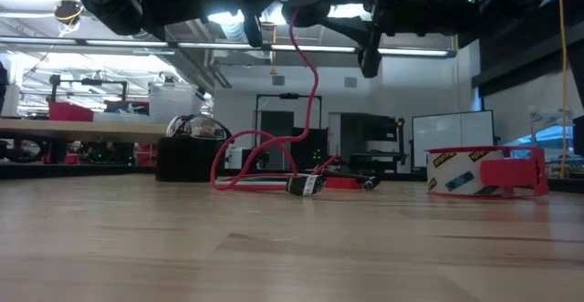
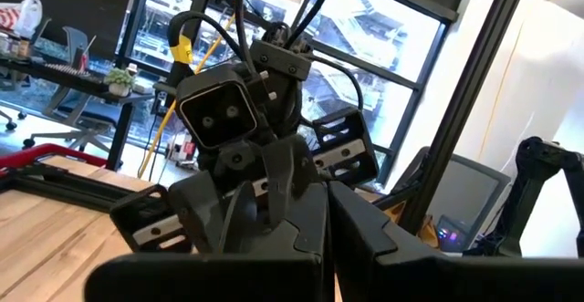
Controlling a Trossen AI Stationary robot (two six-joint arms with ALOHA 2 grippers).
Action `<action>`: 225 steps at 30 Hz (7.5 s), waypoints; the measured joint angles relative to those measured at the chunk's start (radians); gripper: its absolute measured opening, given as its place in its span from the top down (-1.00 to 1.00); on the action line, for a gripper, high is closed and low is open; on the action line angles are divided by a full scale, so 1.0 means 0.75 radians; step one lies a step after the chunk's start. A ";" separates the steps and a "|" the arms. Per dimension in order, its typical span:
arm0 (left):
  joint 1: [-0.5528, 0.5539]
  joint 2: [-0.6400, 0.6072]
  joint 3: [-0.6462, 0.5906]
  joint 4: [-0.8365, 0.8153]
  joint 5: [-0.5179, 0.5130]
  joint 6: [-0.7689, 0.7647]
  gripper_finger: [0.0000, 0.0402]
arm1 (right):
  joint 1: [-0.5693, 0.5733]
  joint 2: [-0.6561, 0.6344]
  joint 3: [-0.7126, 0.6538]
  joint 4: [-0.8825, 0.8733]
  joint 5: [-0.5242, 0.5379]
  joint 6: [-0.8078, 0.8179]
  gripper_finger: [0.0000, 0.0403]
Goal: Coil cords
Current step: Coil the red wire onto the spool
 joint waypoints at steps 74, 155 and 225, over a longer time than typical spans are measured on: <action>0.192 -0.010 0.000 0.081 -0.001 0.179 0.32 | -0.001 -0.330 0.013 -0.385 0.620 -0.167 0.99; 0.023 0.711 0.469 -0.113 -0.558 0.134 0.93 | 0.000 -0.476 0.013 -0.116 0.685 -0.284 0.99; -0.017 0.273 0.793 -1.549 -0.051 0.138 1.00 | 0.000 -0.290 0.012 -0.817 0.930 -0.338 0.99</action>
